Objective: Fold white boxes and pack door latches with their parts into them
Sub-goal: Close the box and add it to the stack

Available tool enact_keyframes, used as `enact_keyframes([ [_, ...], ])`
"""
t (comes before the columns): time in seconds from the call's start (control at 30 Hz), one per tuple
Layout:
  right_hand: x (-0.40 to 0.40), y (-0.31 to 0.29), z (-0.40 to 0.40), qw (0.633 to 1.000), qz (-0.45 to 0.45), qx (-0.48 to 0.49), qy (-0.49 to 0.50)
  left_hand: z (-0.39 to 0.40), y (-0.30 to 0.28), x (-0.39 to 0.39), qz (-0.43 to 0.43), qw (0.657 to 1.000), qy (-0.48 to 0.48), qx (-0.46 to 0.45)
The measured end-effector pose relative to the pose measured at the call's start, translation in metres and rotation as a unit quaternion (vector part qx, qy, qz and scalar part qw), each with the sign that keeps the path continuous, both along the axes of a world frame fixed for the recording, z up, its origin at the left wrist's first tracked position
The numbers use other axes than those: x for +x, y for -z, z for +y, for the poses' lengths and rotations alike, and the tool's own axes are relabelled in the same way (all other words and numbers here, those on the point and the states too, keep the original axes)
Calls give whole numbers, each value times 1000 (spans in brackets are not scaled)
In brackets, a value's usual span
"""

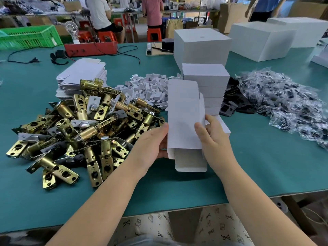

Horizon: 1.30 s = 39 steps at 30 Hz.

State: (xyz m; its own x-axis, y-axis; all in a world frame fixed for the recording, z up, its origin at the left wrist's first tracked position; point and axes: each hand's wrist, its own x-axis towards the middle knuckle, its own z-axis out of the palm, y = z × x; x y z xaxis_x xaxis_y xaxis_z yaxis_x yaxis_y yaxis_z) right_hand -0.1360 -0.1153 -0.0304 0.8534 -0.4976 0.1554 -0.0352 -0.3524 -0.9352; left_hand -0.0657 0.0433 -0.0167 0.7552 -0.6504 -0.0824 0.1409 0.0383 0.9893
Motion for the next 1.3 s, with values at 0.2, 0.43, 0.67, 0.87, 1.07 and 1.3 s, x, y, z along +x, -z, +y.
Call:
enact_keyframes([
  [0.2, -3, -4, -2, 988, -57, 138, -43, -1, 5, 2, -29, 999, 8, -42],
  [0.43, -7, -6, -5, 965, -97, 204, -132, 1, 9, 9, 1, 996, 41, -83],
  [0.67, -4, -8, -5, 949, -113, 262, -138, 0, 11, 6, -14, 996, 85, -21],
  [0.87, -2, -5, -5, 957, -97, 233, -145, -1, 12, 8, -39, 998, 46, -19],
  [1.07, 3, -2, -5, 981, -72, 177, -42, -3, 11, 8, -44, 998, 26, -28],
  [1.3, -1, -6, -5, 979, -88, 181, -41, -1, 9, 6, -48, 997, 54, -27],
])
